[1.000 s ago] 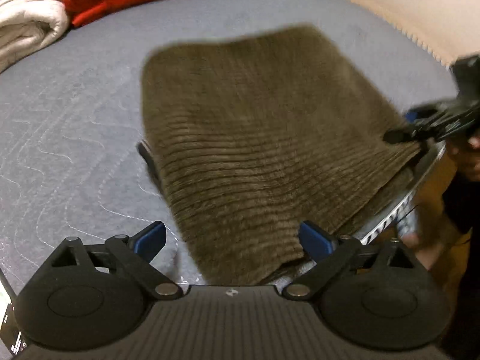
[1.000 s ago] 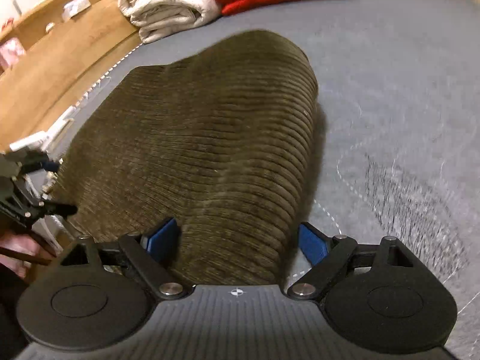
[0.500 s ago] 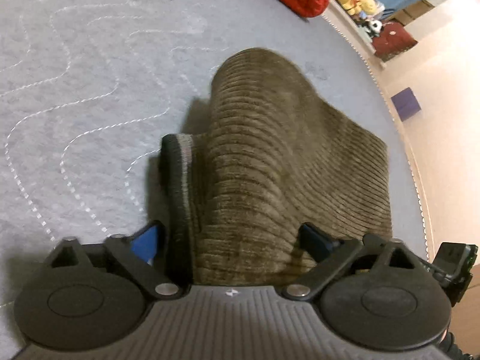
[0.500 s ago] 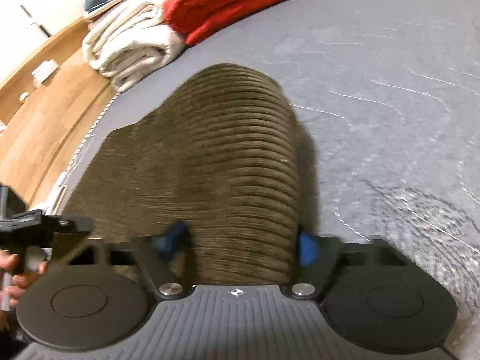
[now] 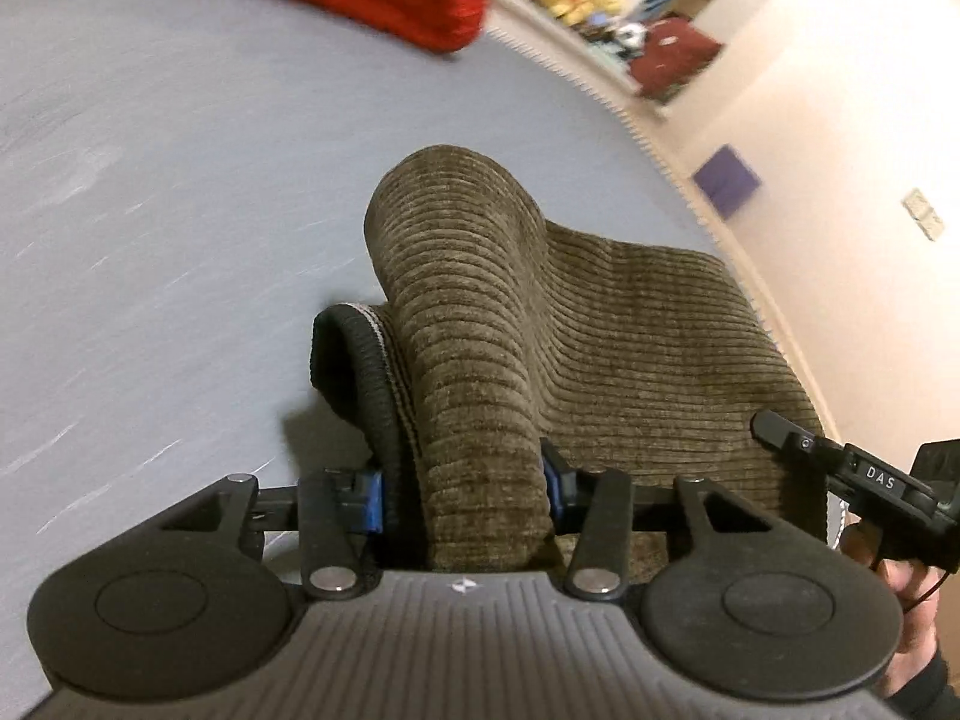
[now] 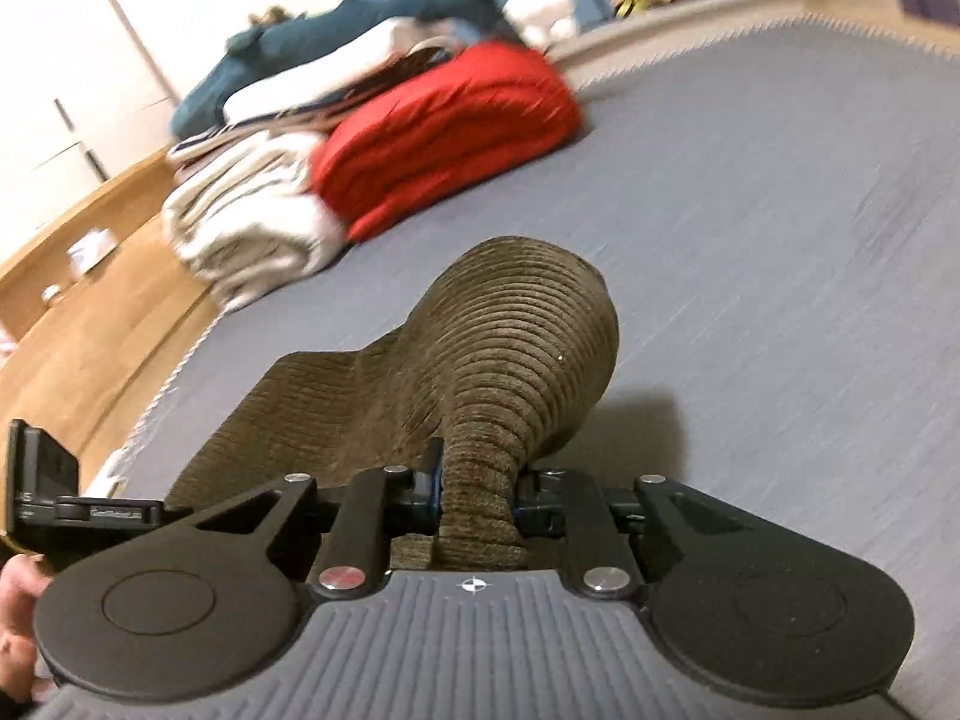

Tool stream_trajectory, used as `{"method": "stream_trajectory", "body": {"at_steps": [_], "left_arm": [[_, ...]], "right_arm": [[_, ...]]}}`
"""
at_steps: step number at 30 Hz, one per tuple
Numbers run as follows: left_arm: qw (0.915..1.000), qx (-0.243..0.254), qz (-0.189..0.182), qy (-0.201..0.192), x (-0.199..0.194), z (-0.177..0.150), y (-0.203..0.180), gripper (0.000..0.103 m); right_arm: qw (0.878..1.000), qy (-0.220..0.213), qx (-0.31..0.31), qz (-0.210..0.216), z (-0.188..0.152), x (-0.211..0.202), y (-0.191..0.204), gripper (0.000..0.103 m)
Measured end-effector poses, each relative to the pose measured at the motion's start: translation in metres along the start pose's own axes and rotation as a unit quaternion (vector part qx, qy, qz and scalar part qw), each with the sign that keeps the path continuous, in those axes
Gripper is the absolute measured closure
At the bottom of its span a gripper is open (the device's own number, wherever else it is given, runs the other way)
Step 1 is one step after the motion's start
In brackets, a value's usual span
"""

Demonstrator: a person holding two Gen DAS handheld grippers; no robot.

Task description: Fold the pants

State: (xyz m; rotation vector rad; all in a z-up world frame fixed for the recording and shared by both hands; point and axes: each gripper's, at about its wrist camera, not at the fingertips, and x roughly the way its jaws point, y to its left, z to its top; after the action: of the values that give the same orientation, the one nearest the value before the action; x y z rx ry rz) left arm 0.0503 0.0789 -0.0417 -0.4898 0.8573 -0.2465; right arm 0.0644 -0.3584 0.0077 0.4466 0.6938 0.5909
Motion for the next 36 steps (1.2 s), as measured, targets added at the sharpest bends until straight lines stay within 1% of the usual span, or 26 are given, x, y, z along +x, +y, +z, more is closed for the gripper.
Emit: {"method": "stream_trajectory", "body": {"at_steps": [3, 5, 6, 8, 9, 10, 11, 13, 15, 16, 17, 18, 19, 20, 22, 23, 25, 26, 27, 28, 29, 30, 32, 34, 35, 36], "left_arm": [[0.9993, 0.018, -0.014, -0.029, 0.027, 0.016, -0.038, 0.05], [0.9991, 0.026, -0.008, -0.033, 0.049, 0.022, -0.056, 0.044], [0.999, 0.031, 0.014, -0.028, 0.06, 0.025, -0.063, 0.039], [0.9935, 0.057, 0.091, -0.038, 0.07, 0.023, -0.077, 0.039], [0.9885, 0.075, 0.122, -0.048, 0.07, 0.02, -0.083, 0.039], [0.9839, 0.092, 0.143, -0.057, 0.069, 0.017, -0.09, 0.039], [0.9809, 0.111, 0.145, -0.068, 0.065, 0.013, -0.097, 0.039], [0.9766, 0.152, 0.127, -0.083, 0.059, 0.003, -0.112, 0.039], [0.9674, 0.21, 0.12, -0.075, 0.058, -0.013, -0.12, 0.039], [0.9633, 0.233, 0.123, -0.053, 0.063, -0.021, -0.121, 0.039], [0.959, 0.251, 0.132, -0.009, 0.07, -0.032, -0.114, 0.037], [0.9559, 0.257, 0.14, 0.025, 0.078, -0.041, -0.108, 0.034], [0.9576, 0.249, 0.141, 0.029, 0.079, -0.046, -0.103, 0.031], [0.9613, 0.238, 0.137, 0.024, 0.076, -0.047, -0.101, 0.03], [0.961, 0.24, 0.136, 0.025, 0.069, -0.046, -0.105, 0.03], [0.9592, 0.245, 0.141, 0.013, 0.064, -0.045, -0.106, 0.03], [0.9571, 0.253, 0.14, -0.009, 0.057, -0.044, -0.112, 0.03], [0.9581, 0.257, 0.125, -0.015, 0.051, -0.049, -0.113, 0.029], [0.9581, 0.263, 0.113, -0.008, 0.052, -0.051, -0.114, 0.025], [0.9554, 0.271, 0.118, 0.011, 0.059, -0.056, -0.116, 0.024], [0.9496, 0.282, 0.132, 0.037, 0.069, -0.062, -0.116, 0.022], [0.9464, 0.287, 0.142, 0.045, 0.073, -0.065, -0.116, 0.019], [0.951, 0.268, 0.151, 0.028, 0.067, -0.062, -0.118, 0.018], [0.9554, 0.252, 0.153, -0.005, 0.052, -0.053, -0.125, 0.012], [0.9558, 0.246, 0.159, -0.028, 0.043, -0.053, -0.13, 0.002], [0.9553, 0.24, 0.165, -0.05, 0.034, -0.054, -0.134, 0.0]], "right_arm": [[0.999, -0.025, -0.013, -0.025, 0.029, -0.014, -0.027, 0.084], [0.999, -0.032, -0.019, -0.04, 0.046, -0.014, -0.042, 0.082], [0.998, -0.027, -0.018, -0.053, 0.051, -0.011, -0.053, 0.075], [0.994, -0.016, -0.022, -0.109, 0.052, -0.001, -0.072, 0.06], [0.989, -0.018, -0.028, -0.143, 0.047, 0.003, -0.082, 0.058], [0.986, -0.024, -0.036, -0.161, 0.041, 0.004, -0.089, 0.058], [0.984, -0.024, -0.045, -0.168, 0.034, 0.005, -0.093, 0.058], [0.986, -0.02, -0.055, -0.158, 0.026, 0.007, -0.089, 0.058], [0.986, -0.023, -0.098, -0.13, 0.017, 0.008, -0.075, 0.055], [0.983, -0.014, -0.125, -0.13, 0.013, 0.013, -0.067, 0.055], [0.98, 0.003, -0.15, -0.133, 0.005, 0.016, -0.064, 0.055], [0.976, 0.032, -0.163, -0.138, -0.005, 0.023, -0.064, 0.055], [0.974, 0.06, -0.165, -0.143, -0.013, 0.028, -0.067, 0.054], [0.973, 0.067, -0.169, -0.142, -0.023, 0.029, -0.069, 0.054], [0.969, 0.046, -0.195, -0.144, -0.03, 0.024, -0.064, 0.054], [0.968, 0.039, -0.203, -0.144, -0.029, 0.021, -0.062, 0.054], [0.972, 0.012, -0.189, -0.14, -0.026, 0.01, -0.06, 0.052], [0.975, 0.005, -0.178, -0.134, -0.025, 0.006, -0.062, 0.049], [0.976, 0.009, -0.175, -0.132, -0.026, 0.005, -0.062, 0.044], [0.974, 0.021, -0.181, -0.138, -0.03, 0.008, -0.063, 0.042], [0.97, 0.04, -0.19, -0.147, -0.034, 0.014, -0.063, 0.037], [0.969, 0.048, -0.192, -0.15, -0.036, 0.018, -0.063, 0.036], [0.972, 0.044, -0.168, -0.155, -0.031, 0.013, -0.062, 0.035], [0.979, 0.029, -0.132, -0.156, -0.02, -0.001, -0.058, 0.024], [0.981, 0.014, -0.115, -0.156, -0.016, -0.011, -0.054, 0.01], [0.982, 0.0, -0.104, -0.159, -0.012, -0.019, -0.048, 0.001]]}}
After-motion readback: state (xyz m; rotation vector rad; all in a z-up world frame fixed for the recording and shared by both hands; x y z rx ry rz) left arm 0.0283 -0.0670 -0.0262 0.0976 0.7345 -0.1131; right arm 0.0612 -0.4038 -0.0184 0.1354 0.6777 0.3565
